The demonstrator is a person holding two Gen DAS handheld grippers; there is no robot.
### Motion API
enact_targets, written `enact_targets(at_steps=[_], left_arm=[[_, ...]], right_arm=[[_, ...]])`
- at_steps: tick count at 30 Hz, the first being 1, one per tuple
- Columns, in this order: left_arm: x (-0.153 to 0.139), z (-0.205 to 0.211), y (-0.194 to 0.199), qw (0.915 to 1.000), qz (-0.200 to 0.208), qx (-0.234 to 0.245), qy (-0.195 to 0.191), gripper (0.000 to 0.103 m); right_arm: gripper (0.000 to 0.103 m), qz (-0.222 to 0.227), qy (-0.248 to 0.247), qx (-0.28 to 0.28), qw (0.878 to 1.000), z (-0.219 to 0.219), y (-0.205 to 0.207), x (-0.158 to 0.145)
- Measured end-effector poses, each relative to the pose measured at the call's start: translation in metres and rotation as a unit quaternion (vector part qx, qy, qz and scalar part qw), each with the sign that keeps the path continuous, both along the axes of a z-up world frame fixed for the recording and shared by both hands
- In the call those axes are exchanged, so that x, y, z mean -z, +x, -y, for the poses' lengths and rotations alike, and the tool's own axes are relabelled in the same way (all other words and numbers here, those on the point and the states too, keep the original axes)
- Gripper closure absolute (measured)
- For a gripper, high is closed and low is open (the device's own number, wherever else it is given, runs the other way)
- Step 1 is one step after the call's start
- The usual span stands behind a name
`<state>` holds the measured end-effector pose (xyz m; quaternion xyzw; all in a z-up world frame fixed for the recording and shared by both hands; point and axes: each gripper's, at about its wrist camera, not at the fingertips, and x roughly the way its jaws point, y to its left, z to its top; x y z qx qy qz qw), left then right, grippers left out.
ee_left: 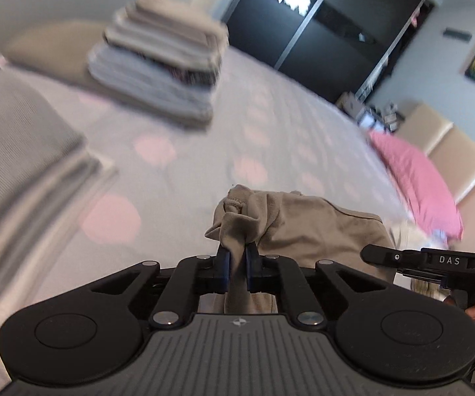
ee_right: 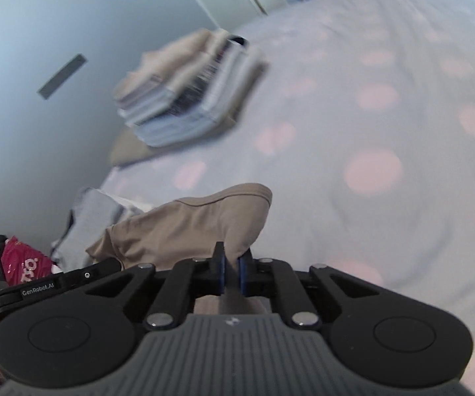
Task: Fold clothes
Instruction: 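Grasp the folded shirt with both tools and carry it to the clothes stack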
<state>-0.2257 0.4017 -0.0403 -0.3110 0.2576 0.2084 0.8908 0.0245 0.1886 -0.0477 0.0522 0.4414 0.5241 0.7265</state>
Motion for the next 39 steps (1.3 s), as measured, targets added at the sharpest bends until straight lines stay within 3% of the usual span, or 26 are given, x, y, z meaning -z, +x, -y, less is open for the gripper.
enact_targets(at_steps=[5,10,16,20,23,28,35,39], left_arm=[[-0.041,-0.008,-0.032,0.9967,0.038,-0.053,0.048,0.097],[-0.081,-0.030,-0.065,0.9869,0.063,-0.117,0.092,0.097],[-0.111,-0.068,-0.107,0.9729,0.075,-0.195,0.099,0.097],[-0.116,-0.088,-0.130,0.9620,0.072,-0.251,0.081,0.097],[-0.114,-0.100,-0.145,0.9552,0.063,-0.280,0.070,0.097],[-0.103,-0.132,-0.160,0.9474,0.007,-0.309,0.081,0.097],[-0.060,-0.194,-0.170,0.9392,-0.065,-0.334,0.042,0.097],[-0.039,-0.223,-0.170,0.9366,-0.095,-0.336,0.023,0.097]], right_arm=[[0.094,0.046,0.033,-0.040,0.998,-0.045,-0.010,-0.047],[0.094,0.080,0.072,-0.097,0.989,-0.110,-0.023,-0.091],[0.094,0.102,0.104,-0.175,0.974,-0.207,-0.047,-0.137],[0.094,0.105,0.099,-0.233,0.962,-0.270,-0.067,-0.154],[0.094,0.113,0.087,-0.275,0.951,-0.314,-0.085,-0.157],[0.094,0.121,0.062,-0.327,0.935,-0.383,-0.117,-0.145],[0.094,0.123,0.010,-0.369,0.921,-0.484,-0.153,-0.090],[0.093,0.133,-0.015,-0.388,0.912,-0.518,-0.167,-0.059]])
